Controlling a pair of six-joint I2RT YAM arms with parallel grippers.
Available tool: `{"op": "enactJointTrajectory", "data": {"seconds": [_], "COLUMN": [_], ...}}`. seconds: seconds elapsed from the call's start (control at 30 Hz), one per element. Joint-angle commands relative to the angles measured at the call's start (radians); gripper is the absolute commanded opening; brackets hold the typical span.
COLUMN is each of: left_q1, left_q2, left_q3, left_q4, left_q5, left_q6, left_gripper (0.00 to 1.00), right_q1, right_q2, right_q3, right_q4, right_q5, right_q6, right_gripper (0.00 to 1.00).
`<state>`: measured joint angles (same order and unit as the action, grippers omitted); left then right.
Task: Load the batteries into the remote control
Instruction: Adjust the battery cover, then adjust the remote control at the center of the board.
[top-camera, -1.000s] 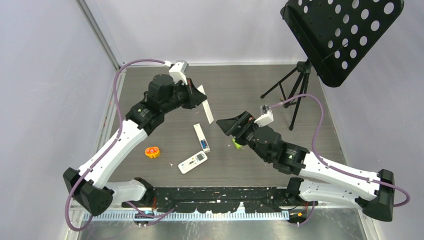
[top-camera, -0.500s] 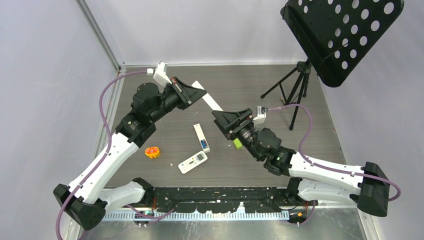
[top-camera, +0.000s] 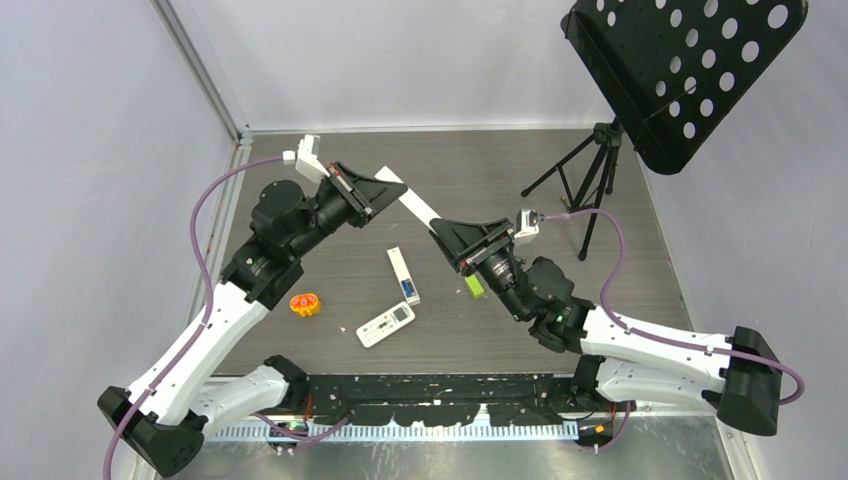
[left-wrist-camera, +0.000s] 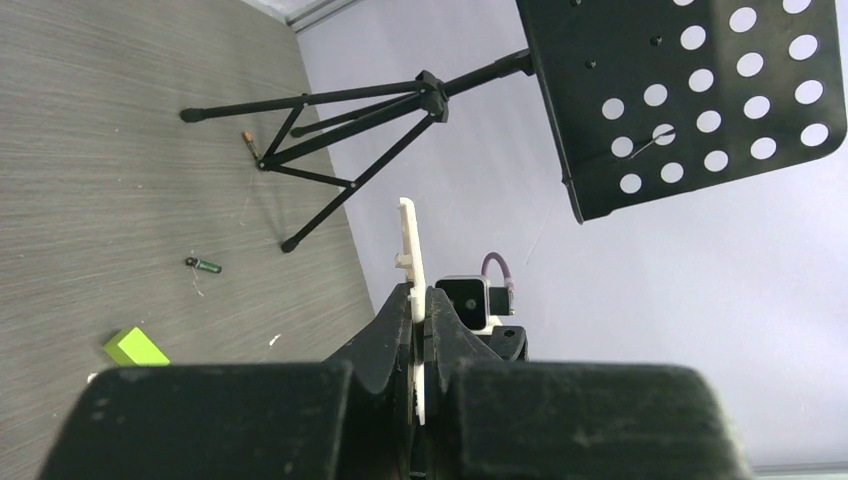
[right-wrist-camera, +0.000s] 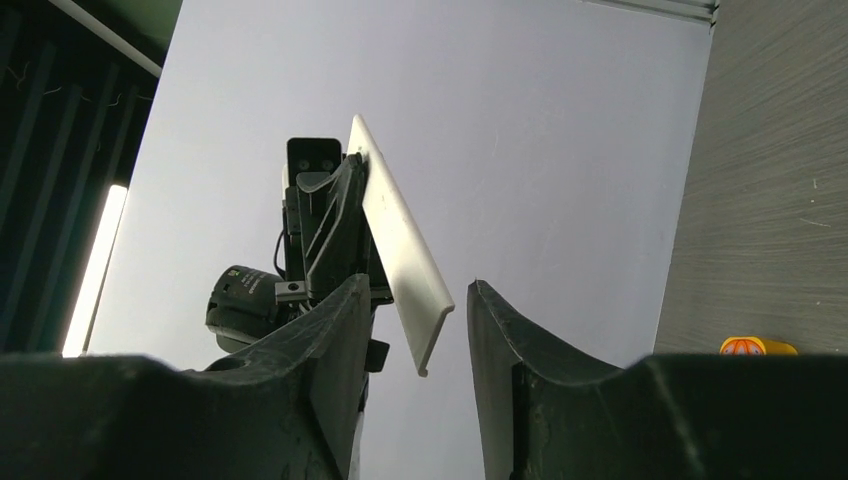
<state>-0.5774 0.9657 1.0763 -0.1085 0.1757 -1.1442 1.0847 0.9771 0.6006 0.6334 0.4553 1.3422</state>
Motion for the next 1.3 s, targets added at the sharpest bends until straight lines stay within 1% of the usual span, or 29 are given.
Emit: {"op": "enactJointTrajectory", "data": {"seconds": [0.0, 0.07, 0.13, 0.17, 0.23, 0.27, 0.3, 0.37, 0.47, 0.5, 0.57, 0.63, 0.7, 0.73, 0.8, 0.83, 0.87, 0.9, 1.0, 1.07, 1.27], "left_q1": [0.004, 0.004, 0.004, 0.005, 0.004, 0.005, 0.004, 0.005, 0.005, 0.010, 0.015, 0.017, 0.019, 0.019, 0.019, 0.018, 0.018, 0.018, 0.017, 0.018, 0.017], "left_q2": [-0.029, -0.033, -0.037, -0.038, -0.038, -0.039, -0.039, -0.043, -0.048, -0.049, -0.047, -0.042, -0.033, -0.023, 0.017, 0.044, 0.074, 0.104, 0.211, 0.277, 0.470], "left_q3": [-0.021, -0.027, -0.034, -0.036, -0.036, -0.036, -0.032, -0.037, -0.080, -0.104, -0.164, -0.210, -0.256, -0.277, -0.310, -0.323, -0.331, -0.337, -0.325, -0.297, -0.206], "left_q4": [0.051, 0.053, 0.052, 0.049, 0.031, 0.013, -0.013, -0.110, -0.280, -0.322, -0.411, -0.489, -0.516, -0.524, -0.527, -0.523, -0.516, -0.506, -0.474, -0.453, -0.384], "left_q5": [0.008, 0.012, 0.015, 0.014, 0.015, 0.013, 0.006, -0.031, -0.143, -0.194, -0.288, -0.354, -0.393, -0.393, -0.383, -0.368, -0.356, -0.346, -0.314, -0.290, -0.166], "left_q6": [-0.022, -0.029, -0.031, -0.030, -0.017, -0.001, 0.021, 0.097, 0.235, 0.271, 0.324, 0.354, 0.358, 0.357, 0.350, 0.350, 0.354, 0.359, 0.382, 0.403, 0.469], "left_gripper": [0.00, 0.00, 0.00, 0.00, 0.00, 0.03, 0.18, 0.38, 0.70, 0.78, 0.90, 0.94, 0.92, 0.88, 0.70, 0.63, 0.55, 0.46, 0.33, 0.31, 0.30], "right_q1": [-0.004, -0.010, -0.018, -0.022, -0.028, -0.030, -0.031, -0.031, -0.031, -0.031, -0.031, -0.031, -0.031, -0.031, -0.031, -0.031, -0.031, -0.031, -0.031, -0.032, -0.043], "right_q2": [-0.025, -0.022, -0.015, -0.011, -0.005, -0.005, -0.012, -0.033, -0.079, -0.095, -0.125, -0.138, -0.133, -0.119, -0.063, -0.033, -0.009, 0.007, 0.031, 0.047, 0.068], "right_q3": [0.027, 0.033, 0.042, 0.047, 0.057, 0.063, 0.070, 0.076, 0.067, 0.066, 0.072, 0.091, 0.125, 0.157, 0.267, 0.317, 0.346, 0.359, 0.360, 0.360, 0.345], "right_q4": [0.036, 0.032, 0.030, 0.030, 0.016, -0.008, -0.043, -0.130, -0.283, -0.344, -0.496, -0.612, -0.753, -0.840, -1.060, -1.131, -1.177, -1.185, -1.157, -1.154, -1.143], "right_q5": [0.032, 0.024, 0.000, -0.009, -0.023, -0.023, -0.021, 0.003, 0.073, 0.095, 0.142, 0.180, 0.219, 0.241, 0.293, 0.302, 0.309, 0.307, 0.295, 0.295, 0.267], "right_q6": [0.006, 0.008, 0.010, 0.011, 0.009, 0.004, -0.006, -0.026, -0.067, -0.082, -0.097, -0.107, -0.110, -0.108, -0.092, -0.103, -0.114, -0.129, -0.163, -0.172, -0.178], "right_gripper": [0.45, 0.42, 0.32, 0.24, 0.05, 0.01, 0.01, 0.00, 0.00, 0.00, 0.00, 0.00, 0.00, 0.00, 0.00, 0.00, 0.00, 0.00, 0.00, 0.00, 0.00]}}
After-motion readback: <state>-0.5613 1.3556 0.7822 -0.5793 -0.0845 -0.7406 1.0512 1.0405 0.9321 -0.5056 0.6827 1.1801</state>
